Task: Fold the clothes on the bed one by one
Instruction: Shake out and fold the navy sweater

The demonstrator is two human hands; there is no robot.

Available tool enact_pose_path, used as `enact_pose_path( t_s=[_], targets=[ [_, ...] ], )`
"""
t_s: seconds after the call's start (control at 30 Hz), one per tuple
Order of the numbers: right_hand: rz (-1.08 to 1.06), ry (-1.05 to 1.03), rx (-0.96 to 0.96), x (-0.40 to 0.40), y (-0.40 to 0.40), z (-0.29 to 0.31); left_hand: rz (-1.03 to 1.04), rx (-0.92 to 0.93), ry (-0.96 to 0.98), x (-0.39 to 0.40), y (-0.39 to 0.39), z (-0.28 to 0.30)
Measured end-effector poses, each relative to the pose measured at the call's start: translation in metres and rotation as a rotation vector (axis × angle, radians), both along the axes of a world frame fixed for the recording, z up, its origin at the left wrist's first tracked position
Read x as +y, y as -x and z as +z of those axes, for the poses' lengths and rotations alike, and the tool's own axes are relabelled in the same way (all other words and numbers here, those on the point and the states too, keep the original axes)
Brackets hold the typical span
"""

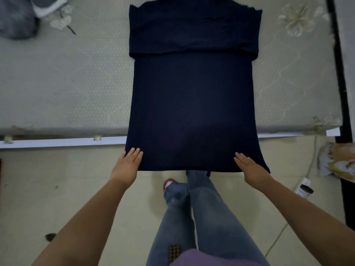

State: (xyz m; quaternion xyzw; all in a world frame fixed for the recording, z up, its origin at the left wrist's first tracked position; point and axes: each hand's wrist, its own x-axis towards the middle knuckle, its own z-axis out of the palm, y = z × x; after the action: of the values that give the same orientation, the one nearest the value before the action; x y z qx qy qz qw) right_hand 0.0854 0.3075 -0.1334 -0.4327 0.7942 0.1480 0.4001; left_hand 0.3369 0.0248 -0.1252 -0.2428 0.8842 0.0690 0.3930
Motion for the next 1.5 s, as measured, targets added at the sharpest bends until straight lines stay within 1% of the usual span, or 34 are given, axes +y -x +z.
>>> enact_pose_path(
  t_s=[0.1, 0.2, 0.27, 0.37, 0.57, 0.63, 0.7, 0.9, 1.0, 1.13, 1.33, 1.4, 1.5],
  targets=[
    [-0.05, -0.019, -0.049, 0.0, -0.012, 0.013, 0.051, -0.05, -0.015, 0.006, -0.009, 0.013],
    [-0.1, 0.031, 0.016, -0.018, 0.01, 0.026, 0.097, -0.015, -0.001, -0.003, 0.012, 0.022],
    [-0.154, 0.061, 0.067, -0.04, 0.037, 0.035, 0.11, 0.034, 0.035, -0.019, 0.038, 0.03],
    [-0.216, 0.093, 0.139, -0.08, 0.083, 0.053, 0.163, 0.134, 0.153, -0.054, 0.083, 0.043],
    [-0.178, 0.388, 0.384, -0.159, 0.176, 0.069, 0.258, 0.298, 0.329, -0.141, 0.182, 0.069],
    [-0.186, 0.428, 0.424, -0.191, 0.208, 0.07, 0.282, 0.322, 0.356, -0.169, 0.215, 0.072],
    [-0.201, 0.433, 0.412, -0.22, 0.238, 0.067, 0.301, 0.316, 0.36, -0.193, 0.245, 0.07],
    [-0.326, 0.421, 0.336, -0.287, 0.32, 0.045, 0.329, 0.352, 0.37, -0.261, 0.326, 0.046],
    [-0.372, 0.466, 0.357, -0.319, 0.357, 0.029, 0.318, 0.366, 0.382, -0.296, 0.362, 0.026],
    [-0.428, 0.499, 0.401, -0.356, 0.396, 0.008, 0.315, 0.341, 0.39, -0.337, 0.403, 0.001],
    [-0.469, 0.373, 0.426, -0.398, 0.434, -0.029, 0.273, 0.315, 0.35, -0.381, 0.455, -0.039],
    [-0.441, 0.379, 0.467, -0.403, 0.44, -0.041, 0.275, 0.312, 0.335, -0.393, 0.464, -0.054],
    [-0.372, 0.281, 0.48, -0.409, 0.443, -0.058, 0.299, 0.296, 0.305, -0.399, 0.472, -0.071]
  ],
)
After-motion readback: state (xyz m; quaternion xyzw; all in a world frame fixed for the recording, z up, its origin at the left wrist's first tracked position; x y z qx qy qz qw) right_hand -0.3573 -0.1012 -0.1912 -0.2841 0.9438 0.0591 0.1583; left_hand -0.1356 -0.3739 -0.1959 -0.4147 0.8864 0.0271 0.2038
